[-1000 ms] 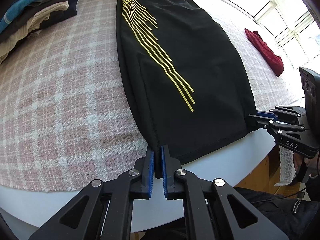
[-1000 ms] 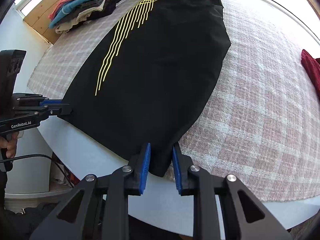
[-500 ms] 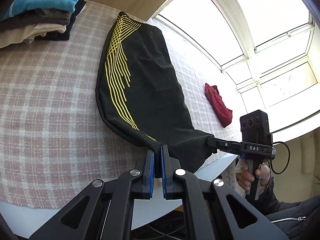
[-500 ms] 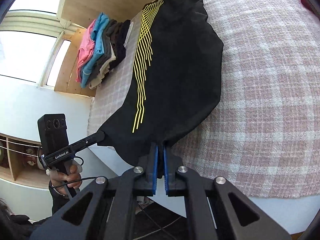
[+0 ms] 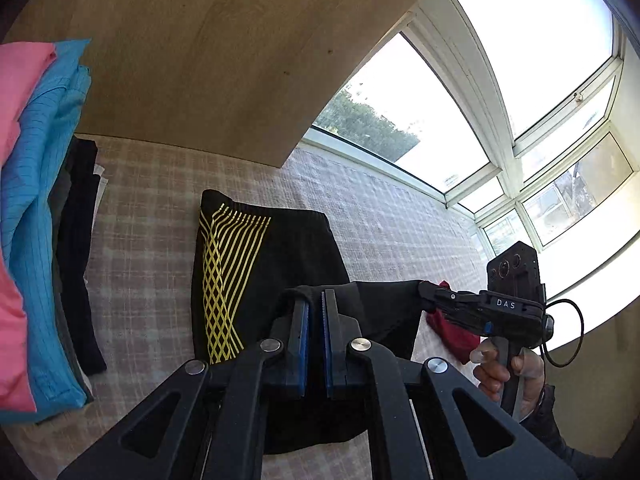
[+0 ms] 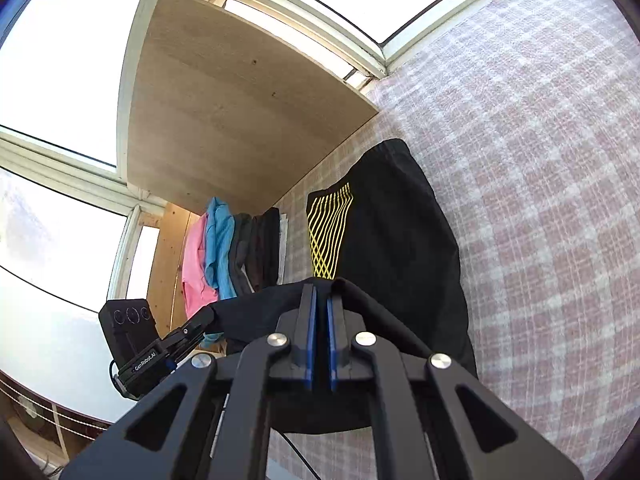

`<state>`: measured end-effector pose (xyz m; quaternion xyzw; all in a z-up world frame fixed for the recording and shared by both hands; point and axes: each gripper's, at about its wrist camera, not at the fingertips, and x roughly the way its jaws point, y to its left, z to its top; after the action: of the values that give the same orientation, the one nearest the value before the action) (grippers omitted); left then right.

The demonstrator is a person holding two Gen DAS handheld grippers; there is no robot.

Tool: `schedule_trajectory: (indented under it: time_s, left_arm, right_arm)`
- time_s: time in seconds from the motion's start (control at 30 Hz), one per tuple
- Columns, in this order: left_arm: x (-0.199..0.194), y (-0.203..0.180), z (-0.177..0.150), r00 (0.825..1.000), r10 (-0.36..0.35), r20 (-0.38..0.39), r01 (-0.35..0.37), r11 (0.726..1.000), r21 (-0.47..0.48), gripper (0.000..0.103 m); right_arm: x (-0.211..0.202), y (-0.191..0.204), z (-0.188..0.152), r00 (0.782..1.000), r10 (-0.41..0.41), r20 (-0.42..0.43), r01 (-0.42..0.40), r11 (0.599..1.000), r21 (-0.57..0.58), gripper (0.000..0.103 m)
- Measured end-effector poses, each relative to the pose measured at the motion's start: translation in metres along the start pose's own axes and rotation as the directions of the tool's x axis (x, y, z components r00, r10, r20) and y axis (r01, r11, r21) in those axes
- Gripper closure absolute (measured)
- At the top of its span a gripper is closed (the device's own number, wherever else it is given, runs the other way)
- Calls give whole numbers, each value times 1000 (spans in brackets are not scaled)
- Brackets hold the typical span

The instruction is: Fold clothes

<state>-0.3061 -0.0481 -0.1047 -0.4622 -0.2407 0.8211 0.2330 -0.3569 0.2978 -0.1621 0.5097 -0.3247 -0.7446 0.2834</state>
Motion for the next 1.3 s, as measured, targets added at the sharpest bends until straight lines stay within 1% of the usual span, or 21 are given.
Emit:
schedule_trajectory:
  time_s: [0.1, 0.23, 0.33, 0.4, 0.47, 0.53, 0.57, 0.6, 0.67, 0.7, 0.73, 0.8, 0.87, 0.93, 1.0, 1.03, 1.07, 1.1, 1.17, 1.23, 1.3]
  left_arm:
    - [39, 19, 26, 999, 30, -33, -31, 999, -31, 98]
    - [65, 41, 49, 996, 80, -36, -82, 996, -45, 98]
    - [77, 63, 59, 992, 120, -35, -123, 989, -87, 98]
    - [89, 74, 60, 987, 149, -62, -155, 983, -95, 98]
    - [98, 76, 57, 982, 168, -84, -175, 981, -79, 98]
    - [104, 75, 55, 978, 189, -94, -194, 979, -56, 98]
    - [106, 74, 55, 976, 197, -98, -202, 978, -46, 98]
    - [106, 74, 55, 974, 204, -100, -209, 977, -44, 97]
    - [106, 75, 55, 972, 211, -104, -217, 975, -49, 97]
    - [106, 75, 55, 971, 217, -104, -223, 973, -54, 97]
    - [104, 74, 56, 970, 221, -102, -228, 972, -55, 97]
    - [100, 71, 55, 966, 238, -95, -244, 969, -49, 93]
    - [94, 65, 55, 964, 253, -81, -257, 966, -42, 78]
    - [88, 57, 54, 962, 261, -78, -263, 965, -16, 75]
    - [77, 50, 52, 956, 287, -69, -285, 958, 30, 75]
    - [72, 46, 50, 956, 286, -62, -284, 958, 41, 75]
    - [70, 44, 49, 964, 257, -66, -255, 966, 41, 75]
    - [72, 42, 48, 973, 216, -85, -213, 976, 44, 74]
    - [85, 37, 48, 979, 137, -148, -129, 990, 61, 74]
    - [109, 29, 47, 969, 120, -214, -100, 990, 101, 74]
    - [129, 27, 48, 955, 156, -252, -122, 982, 146, 75]
  right_arm:
    - [33, -10, 40, 996, -78, -33, 78, 997, -17, 98]
    - [68, -29, 82, 991, -108, -85, 107, 994, -16, 98]
    - [90, -37, 106, 987, -121, -101, 119, 993, -22, 98]
    - [109, -47, 118, 976, -167, -140, 166, 986, -18, 98]
    - [128, -57, 124, 947, -233, -221, 235, 972, -14, 97]
    - [122, -55, 126, 937, -251, -242, 250, 968, -33, 96]
    - [118, -53, 127, 934, -259, -247, 256, 966, -46, 89]
    - [108, -46, 125, 925, -302, -232, 287, 953, -95, 76]
    - [80, -21, 115, 896, -422, -139, 378, 889, -258, 62]
    - [66, -8, 106, 885, -456, -95, 405, 854, -327, 62]
    - [60, 1, 98, 884, -460, -85, 401, 838, -370, 62]
    - [56, 15, 86, 889, -449, -92, 370, 820, -436, 62]
    - [52, 30, 73, 893, -438, -99, 336, 798, -501, 62]
    - [75, 27, 70, 877, -459, -144, 320, 780, -538, 63]
    - [105, 19, 70, 850, -486, -203, 306, 770, -560, 78]
    - [118, 13, 72, 835, -500, -230, 306, 769, -561, 80]
    - [128, 8, 73, 822, -516, -241, 312, 762, -568, 80]
    - [135, 6, 75, 813, -526, -249, 311, 755, -578, 80]
    - [148, 3, 80, 804, -516, -295, 280, 766, -578, 80]
    - [155, 0, 89, 795, -511, -326, 272, 781, -562, 80]
    - [157, -1, 100, 797, -503, -334, 271, 793, -546, 80]
